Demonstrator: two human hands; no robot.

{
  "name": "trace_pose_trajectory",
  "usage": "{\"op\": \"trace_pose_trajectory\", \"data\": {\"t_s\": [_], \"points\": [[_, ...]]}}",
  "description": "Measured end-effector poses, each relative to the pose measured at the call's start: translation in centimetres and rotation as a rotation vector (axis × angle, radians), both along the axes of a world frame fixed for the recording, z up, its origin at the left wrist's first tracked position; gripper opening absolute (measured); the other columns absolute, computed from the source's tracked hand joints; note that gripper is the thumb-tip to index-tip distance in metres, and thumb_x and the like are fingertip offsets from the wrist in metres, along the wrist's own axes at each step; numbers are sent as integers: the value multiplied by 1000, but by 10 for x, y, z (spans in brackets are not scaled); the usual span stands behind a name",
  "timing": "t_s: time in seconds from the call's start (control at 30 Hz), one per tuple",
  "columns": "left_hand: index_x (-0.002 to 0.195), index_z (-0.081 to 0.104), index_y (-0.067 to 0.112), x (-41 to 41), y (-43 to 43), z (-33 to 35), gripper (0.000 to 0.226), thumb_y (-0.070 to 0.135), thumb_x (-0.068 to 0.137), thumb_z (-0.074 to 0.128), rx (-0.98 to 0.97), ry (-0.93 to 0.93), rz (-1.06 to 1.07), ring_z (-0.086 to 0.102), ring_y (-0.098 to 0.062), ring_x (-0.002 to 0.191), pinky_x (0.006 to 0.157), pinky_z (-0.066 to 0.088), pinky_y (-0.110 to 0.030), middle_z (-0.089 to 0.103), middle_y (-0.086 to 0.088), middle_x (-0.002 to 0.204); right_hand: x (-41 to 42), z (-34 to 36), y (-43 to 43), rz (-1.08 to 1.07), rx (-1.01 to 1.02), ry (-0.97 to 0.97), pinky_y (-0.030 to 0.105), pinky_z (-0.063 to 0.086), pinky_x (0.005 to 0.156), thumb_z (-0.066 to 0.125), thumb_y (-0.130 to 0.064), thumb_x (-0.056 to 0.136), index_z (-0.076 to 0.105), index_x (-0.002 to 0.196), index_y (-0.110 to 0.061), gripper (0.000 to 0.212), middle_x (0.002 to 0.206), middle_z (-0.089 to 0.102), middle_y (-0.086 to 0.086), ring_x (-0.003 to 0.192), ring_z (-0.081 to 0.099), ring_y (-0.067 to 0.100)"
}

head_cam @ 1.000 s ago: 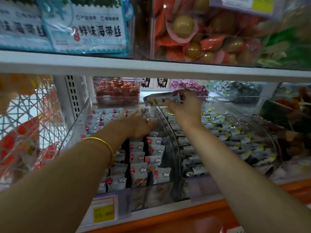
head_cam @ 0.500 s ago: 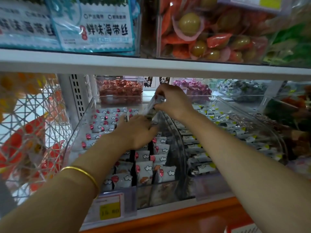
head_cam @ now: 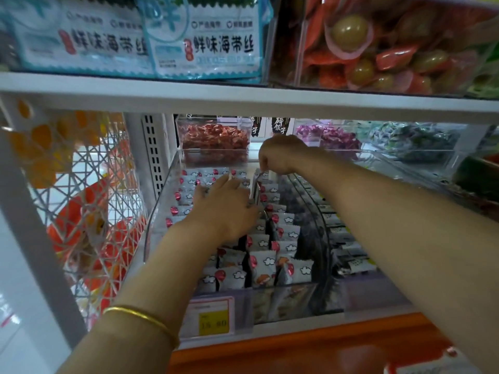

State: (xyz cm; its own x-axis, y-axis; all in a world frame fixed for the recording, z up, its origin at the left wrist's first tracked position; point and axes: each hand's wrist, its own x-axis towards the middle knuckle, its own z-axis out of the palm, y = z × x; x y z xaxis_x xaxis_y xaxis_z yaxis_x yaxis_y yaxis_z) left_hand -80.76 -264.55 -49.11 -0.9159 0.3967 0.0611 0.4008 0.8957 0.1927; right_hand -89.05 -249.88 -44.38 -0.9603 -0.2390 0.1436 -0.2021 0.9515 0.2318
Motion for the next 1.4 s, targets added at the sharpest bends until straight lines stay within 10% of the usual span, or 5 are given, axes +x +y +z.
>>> {"op": "trace_pose_trajectory", "data": {"t_s": [0.5,0.63,0.87,1.0,1.4], "points": [[110,59,11,12,-12,0,27,23,92,44,107,16,48,20,-24,138,113,13,-50,38,-6,141,1,-17,-17,-148,117,104,47,28,107,56,3,82,48,69,1,15,139,40,26,129,32,41],[68,48,17,22,-18,5,21,14,88,44,193,49,50,40,-36,120,103,31,-50,47,-12,105,11,-14,-12,-109,40,321,46,36,98,61,-3,81,59,99,1,19,113,58,17,114,46,33],[140,39,11,53,-24,12,47,14,94,45,534,93,142,42,-30,127,102,38,-38,36,-12,145,94,-7,-1,-42,-526,602,33,41,55,51,-9,91,49,90,-5,5,81,53,10,75,58,27],[141,37,11,71,-29,15,46,19,96,46,814,-27,145,63,-23,97,68,51,-27,54,-6,126,149,-15,-2,16,-809,597,31,29,45,51,-12,92,39,82,-10,17,67,44,0,54,42,12],[97,61,0,91,-39,20,17,13,92,53,1609,-617,105,62,-14,70,60,55,-17,63,-11,82,200,-33,-8,7,-1698,238,30,58,59,50,-8,94,61,90,-17,14,90,64,4,61,63,7]]}}
